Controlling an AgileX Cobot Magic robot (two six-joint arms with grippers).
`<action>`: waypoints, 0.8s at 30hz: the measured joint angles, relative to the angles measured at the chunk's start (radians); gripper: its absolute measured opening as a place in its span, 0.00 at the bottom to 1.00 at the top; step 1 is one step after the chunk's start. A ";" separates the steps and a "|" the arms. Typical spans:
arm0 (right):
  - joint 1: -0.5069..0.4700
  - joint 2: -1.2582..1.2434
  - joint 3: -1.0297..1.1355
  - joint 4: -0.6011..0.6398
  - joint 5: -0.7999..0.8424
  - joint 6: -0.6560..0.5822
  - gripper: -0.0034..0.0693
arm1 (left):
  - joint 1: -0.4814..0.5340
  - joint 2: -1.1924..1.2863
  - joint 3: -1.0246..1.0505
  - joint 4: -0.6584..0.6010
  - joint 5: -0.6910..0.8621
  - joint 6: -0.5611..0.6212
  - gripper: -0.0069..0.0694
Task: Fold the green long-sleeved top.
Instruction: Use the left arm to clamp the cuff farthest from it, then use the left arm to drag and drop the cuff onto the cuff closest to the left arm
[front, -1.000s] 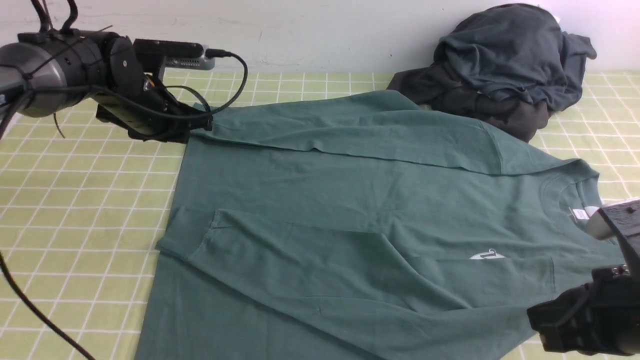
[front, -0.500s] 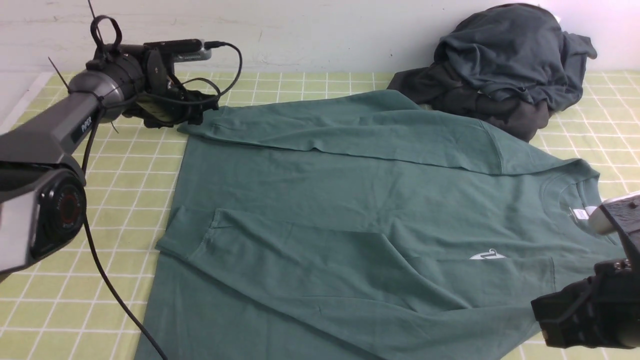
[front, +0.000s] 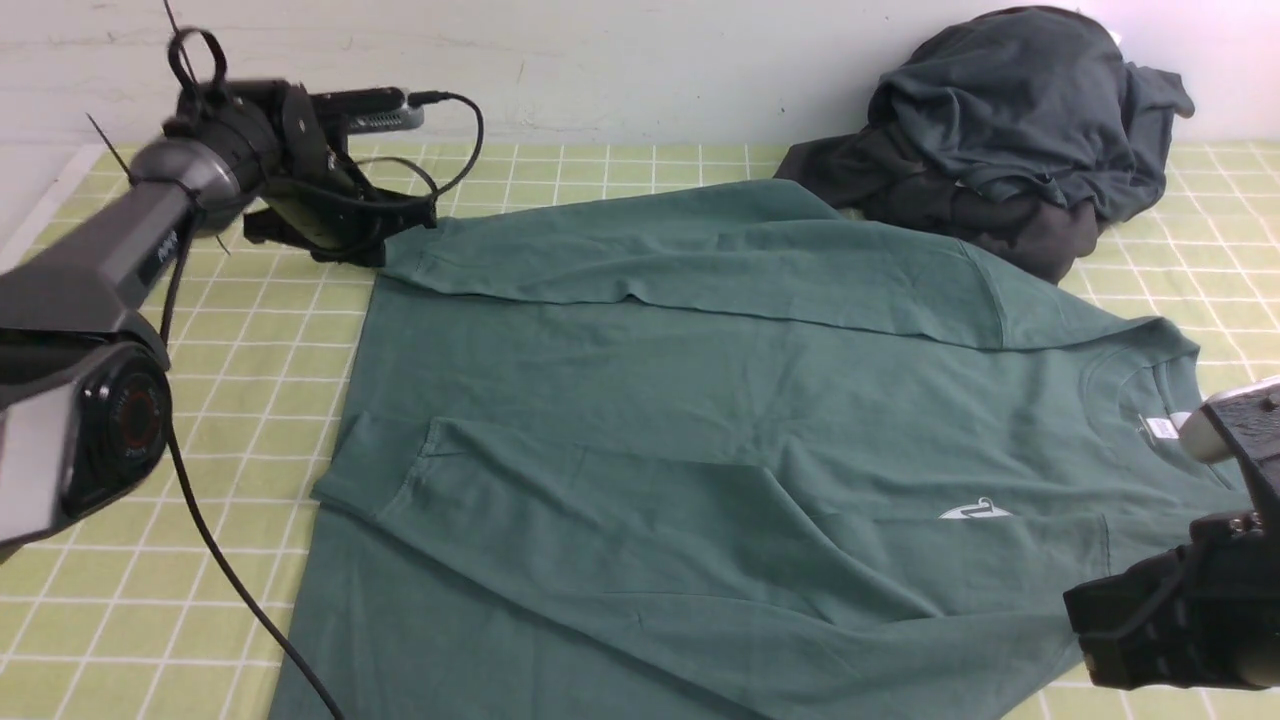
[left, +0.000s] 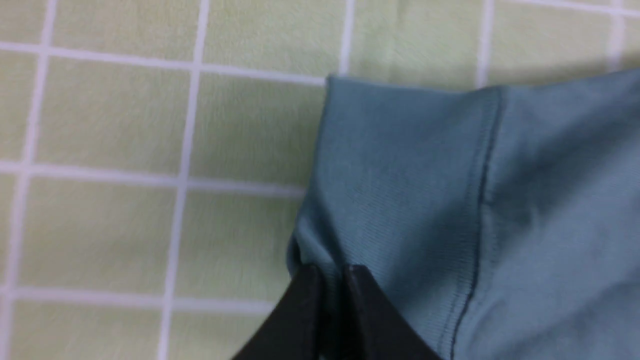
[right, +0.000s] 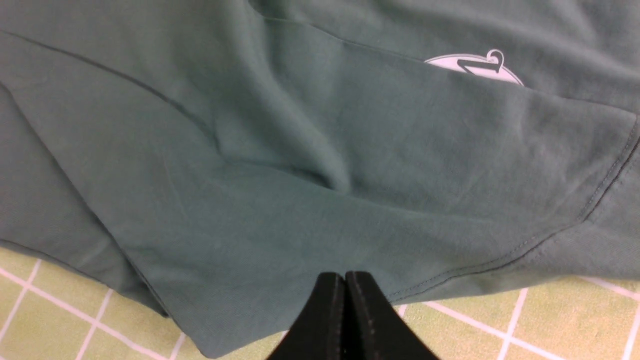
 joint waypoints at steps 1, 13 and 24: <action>0.000 0.000 0.000 0.000 0.000 0.000 0.03 | -0.001 -0.006 0.000 0.000 0.010 0.002 0.12; 0.000 0.000 -0.004 0.007 0.022 0.000 0.03 | -0.104 -0.417 0.328 0.000 0.323 0.142 0.12; 0.000 0.000 -0.004 0.027 0.038 0.000 0.03 | -0.233 -0.617 0.866 0.298 0.285 -0.054 0.21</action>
